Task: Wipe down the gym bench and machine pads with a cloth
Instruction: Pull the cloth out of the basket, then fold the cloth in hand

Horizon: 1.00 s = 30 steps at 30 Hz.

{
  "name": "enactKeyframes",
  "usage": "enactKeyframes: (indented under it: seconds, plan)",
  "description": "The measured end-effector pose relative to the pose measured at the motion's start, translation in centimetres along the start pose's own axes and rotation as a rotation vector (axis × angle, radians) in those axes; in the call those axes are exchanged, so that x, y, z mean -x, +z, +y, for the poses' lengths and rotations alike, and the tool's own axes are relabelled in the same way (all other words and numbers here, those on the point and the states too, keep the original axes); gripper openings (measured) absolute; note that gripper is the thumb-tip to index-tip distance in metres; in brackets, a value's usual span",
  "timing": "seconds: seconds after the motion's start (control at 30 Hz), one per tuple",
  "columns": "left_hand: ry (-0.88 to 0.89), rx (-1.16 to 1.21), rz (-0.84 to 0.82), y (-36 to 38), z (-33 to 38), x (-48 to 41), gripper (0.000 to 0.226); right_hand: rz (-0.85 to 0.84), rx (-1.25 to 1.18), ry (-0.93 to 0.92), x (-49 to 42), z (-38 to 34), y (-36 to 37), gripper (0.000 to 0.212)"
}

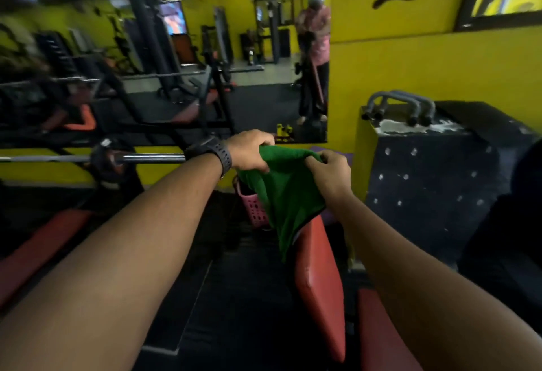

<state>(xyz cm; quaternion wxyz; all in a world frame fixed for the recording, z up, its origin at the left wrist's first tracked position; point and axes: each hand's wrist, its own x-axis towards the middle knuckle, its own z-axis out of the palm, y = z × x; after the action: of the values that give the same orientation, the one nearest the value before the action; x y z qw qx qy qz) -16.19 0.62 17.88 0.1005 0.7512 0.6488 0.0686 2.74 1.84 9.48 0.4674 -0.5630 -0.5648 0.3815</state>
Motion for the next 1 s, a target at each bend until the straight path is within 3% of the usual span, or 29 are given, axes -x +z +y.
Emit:
enactKeyframes:
  seconds: [0.1,0.17,0.3,0.4,0.5,0.67,0.8,0.87,0.93,1.0]
  plan:
    - [-0.108,0.173,0.078,-1.0,-0.4,3.5,0.025,-0.107,-0.033,0.038,1.8,-1.8,0.9,0.03]
    - [-0.178,0.243,0.165,-1.4,-0.8,5.8,0.025,-0.288,-0.082,0.066,3.0,-3.1,1.9,0.029]
    - [-0.3,0.178,0.407,-2.0,-1.6,11.0,0.041,-0.499,-0.302,0.143,5.7,-6.6,2.9,0.015]
    - [-0.502,0.189,0.44,-2.3,-2.8,15.8,0.037,-0.6,-0.355,0.168,8.4,-9.0,4.4,0.014]
    - [-0.613,0.555,0.525,-2.5,-3.7,19.6,0.051,-0.711,-0.448,0.185,12.1,-11.1,7.2,0.016]
    - [-0.671,0.904,0.649,-3.0,-5.2,25.4,0.068,-0.808,-0.521,0.24,18.6,-14.6,12.5,0.019]
    - [-0.579,1.046,0.697,-3.7,-7.6,31.0,0.026,-0.833,-0.512,0.232,22.9,-16.6,16.7,0.02]
    - [-0.517,1.093,0.64,-4.0,-9.2,34.8,0.018,-0.866,-0.53,0.22,25.5,-17.7,18.9,0.022]
    - [-0.498,1.085,0.545,-4.2,-11.4,38.4,0.036,-0.873,-0.551,0.189,27.8,-18.9,20.9,0.021]
    - [-0.517,1.028,0.55,-4.2,-13.2,40.7,0.059,-0.897,-0.544,0.148,29.3,-20.1,22.3,0.018]
